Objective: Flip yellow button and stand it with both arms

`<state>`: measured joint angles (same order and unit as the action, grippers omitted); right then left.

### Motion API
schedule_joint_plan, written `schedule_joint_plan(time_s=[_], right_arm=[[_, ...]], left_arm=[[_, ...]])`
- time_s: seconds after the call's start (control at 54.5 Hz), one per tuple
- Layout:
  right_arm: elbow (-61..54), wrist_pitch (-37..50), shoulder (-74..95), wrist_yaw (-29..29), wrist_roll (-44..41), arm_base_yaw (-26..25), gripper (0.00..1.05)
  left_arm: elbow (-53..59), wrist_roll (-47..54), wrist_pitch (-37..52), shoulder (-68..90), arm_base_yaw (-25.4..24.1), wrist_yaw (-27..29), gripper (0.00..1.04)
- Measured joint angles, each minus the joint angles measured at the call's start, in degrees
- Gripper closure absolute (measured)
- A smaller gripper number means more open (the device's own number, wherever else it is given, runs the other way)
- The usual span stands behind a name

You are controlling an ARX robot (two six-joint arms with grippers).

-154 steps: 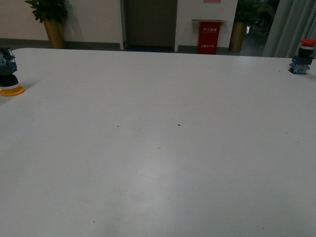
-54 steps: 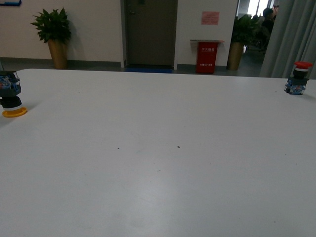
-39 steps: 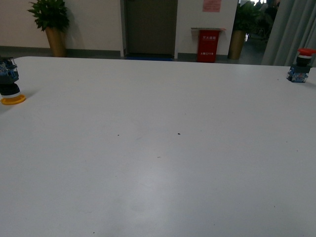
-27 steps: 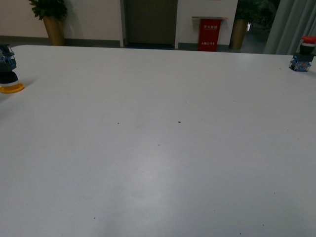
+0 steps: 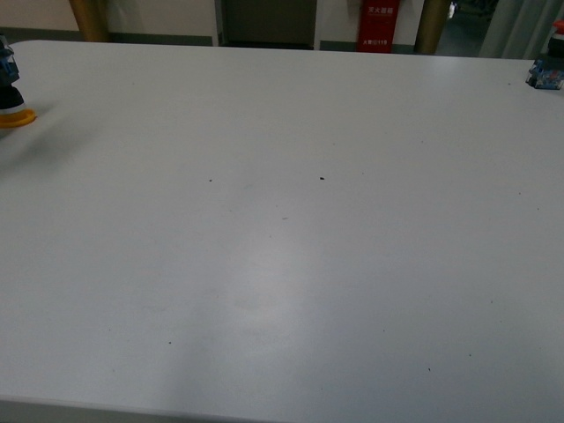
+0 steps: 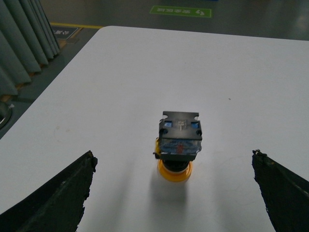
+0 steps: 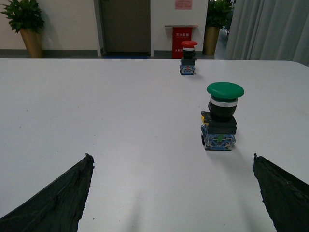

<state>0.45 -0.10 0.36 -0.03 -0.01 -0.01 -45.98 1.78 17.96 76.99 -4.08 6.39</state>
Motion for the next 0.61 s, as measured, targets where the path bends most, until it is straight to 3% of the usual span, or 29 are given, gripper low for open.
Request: schedule_joint_plan(time_s=[0.606], right_arm=[[0.0, 0.0, 0.0, 0.0, 0.0, 0.0, 0.07]], left_arm=[[-2.3, 1.2, 1.7, 5.2, 2.5, 5.0, 0.07]])
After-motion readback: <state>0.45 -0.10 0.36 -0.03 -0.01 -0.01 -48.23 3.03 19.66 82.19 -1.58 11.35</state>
